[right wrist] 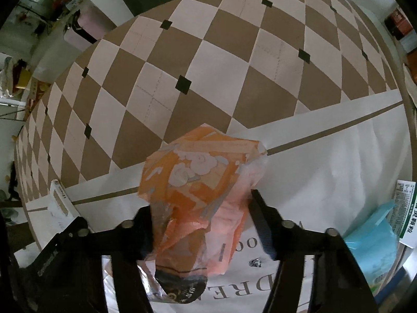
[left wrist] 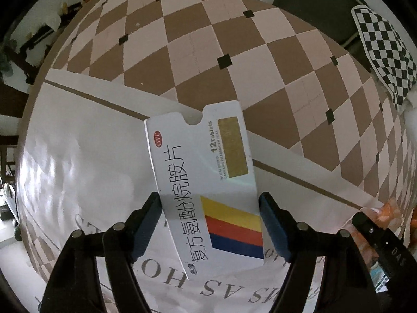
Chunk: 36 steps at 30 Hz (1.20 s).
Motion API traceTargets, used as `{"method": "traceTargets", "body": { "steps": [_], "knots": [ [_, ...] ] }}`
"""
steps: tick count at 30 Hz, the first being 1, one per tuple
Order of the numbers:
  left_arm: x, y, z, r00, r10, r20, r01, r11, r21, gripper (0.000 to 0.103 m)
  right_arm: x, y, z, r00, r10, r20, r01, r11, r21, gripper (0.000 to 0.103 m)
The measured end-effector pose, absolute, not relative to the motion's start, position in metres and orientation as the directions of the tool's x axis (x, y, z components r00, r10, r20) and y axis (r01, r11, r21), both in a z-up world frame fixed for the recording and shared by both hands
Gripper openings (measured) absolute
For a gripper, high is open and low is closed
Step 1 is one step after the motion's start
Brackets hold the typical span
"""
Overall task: Collect trash
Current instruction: 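Grasp the white striped medicine box with the left tool while the right tool grasps the orange bag, then carry the medicine box and orange bag over the bin and release both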
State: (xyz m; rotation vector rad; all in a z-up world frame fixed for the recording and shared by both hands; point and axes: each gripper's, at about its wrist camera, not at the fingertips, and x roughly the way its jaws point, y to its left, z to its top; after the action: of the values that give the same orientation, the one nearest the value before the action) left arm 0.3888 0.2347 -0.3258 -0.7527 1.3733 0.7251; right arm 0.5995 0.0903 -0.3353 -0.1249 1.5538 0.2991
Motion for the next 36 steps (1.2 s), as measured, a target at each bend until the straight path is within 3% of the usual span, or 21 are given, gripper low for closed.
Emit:
{"method": "traceTargets", "body": {
  "steps": [2,5,19,27,36],
  "knots": [
    [0.393,0.235,-0.319,0.065,0.023,-0.998,-0.811,0.584,-0.039,0.074,0.594,0.090,-0.334,-0.009,0.125,-0.992,-0.263,0.957,0.123,0.045],
    [0.396,0.232,-0.316,0.071,0.030,-0.997,-0.806,0.590,-0.039,0.074,0.588,0.091,-0.335,-0.016,0.140,-0.990,-0.264,0.955,0.139,0.040],
    [0.357,0.174,-0.254,0.173,0.136,-0.975,-0.724,0.689,-0.033,0.074,0.527,0.087,-0.291,0.021,0.222,-0.975,-0.333,0.921,0.203,0.033],
    [0.256,0.149,-0.202,0.303,0.157,-0.940,-0.660,0.746,-0.088,0.074,0.452,0.050,-0.244,0.084,0.296,-0.952,-0.371,0.896,0.246,0.032],
    [0.087,0.119,-0.183,0.433,0.096,-0.896,-0.536,0.827,-0.171,0.074,0.276,-0.047,-0.204,0.121,0.367,-0.922,-0.370,0.879,0.302,0.032]
  ]
}}
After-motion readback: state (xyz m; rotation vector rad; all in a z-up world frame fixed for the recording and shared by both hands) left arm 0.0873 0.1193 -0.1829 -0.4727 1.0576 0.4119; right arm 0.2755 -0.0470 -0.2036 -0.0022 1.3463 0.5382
